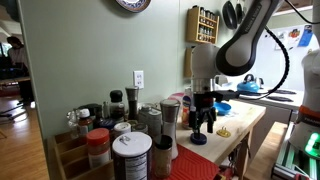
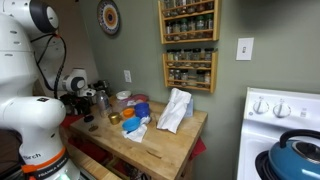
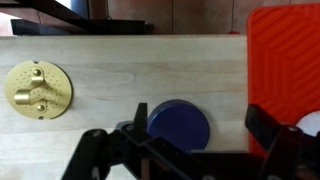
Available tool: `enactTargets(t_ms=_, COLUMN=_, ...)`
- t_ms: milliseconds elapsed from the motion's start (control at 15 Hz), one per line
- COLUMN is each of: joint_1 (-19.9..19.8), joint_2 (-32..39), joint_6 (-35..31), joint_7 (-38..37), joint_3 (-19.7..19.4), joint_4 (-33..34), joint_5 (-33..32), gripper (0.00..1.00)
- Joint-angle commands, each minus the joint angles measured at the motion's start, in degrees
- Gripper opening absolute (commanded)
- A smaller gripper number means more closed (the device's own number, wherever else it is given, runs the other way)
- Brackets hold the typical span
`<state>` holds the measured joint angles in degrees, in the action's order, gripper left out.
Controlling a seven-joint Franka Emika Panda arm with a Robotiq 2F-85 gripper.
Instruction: Put the blue lid on the open container
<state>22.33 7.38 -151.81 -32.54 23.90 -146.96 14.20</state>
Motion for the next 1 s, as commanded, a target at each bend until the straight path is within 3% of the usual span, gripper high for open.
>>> enactTargets(t_ms=0, joint_1=2.83, joint_2=0.98, joint_6=-3.32, joint_7=-8.13, joint_3=-3.18, joint_4=-1.04, joint_5=-8.64, gripper=1.0)
enactTargets(t_ms=333, joint_1=3.88, joint_2=2.13, joint_6=-4.14, joint_7=-14.58, joint_3=-5.02, joint_4=-0.33, joint_5=-15.06, gripper=1.0)
enactTargets(t_ms=467, joint_1=3.99, joint_2=2.47, joint_6=-4.19, joint_7=-15.87, joint_3=-5.14, joint_4=-0.14, joint_5=-16.07, gripper=0.93)
enactTargets(t_ms=533, joint_1=3.99, joint_2=2.64, joint_6=-4.26, joint_7=-16.23, joint_3=-5.13, joint_4=-0.04, joint_5=-16.25, gripper=0.74)
enactTargets(t_ms=600, joint_1=4.02, joint_2=2.73, joint_6=-4.34, joint_7=-16.46, joint_3=-5.13, joint_4=0.04, joint_5=-16.37, gripper=0.71)
enactTargets(t_ms=733, joint_1=4.09, joint_2=2.87, joint_6=-4.51, joint_7=-16.97, joint_3=-5.17, joint_4=0.14, joint_5=-16.61, gripper=0.53)
enactTargets(t_ms=867, joint_1=4.17, joint_2=2.94, joint_6=-4.7, joint_7=-17.35, joint_3=-5.25, joint_4=0.19, joint_5=-16.63, gripper=0.88)
enactTargets(t_ms=933, joint_1=4.16, joint_2=2.97, joint_6=-4.77, joint_7=-17.5, joint_3=-5.27, joint_4=0.19, joint_5=-16.6, gripper=0.9)
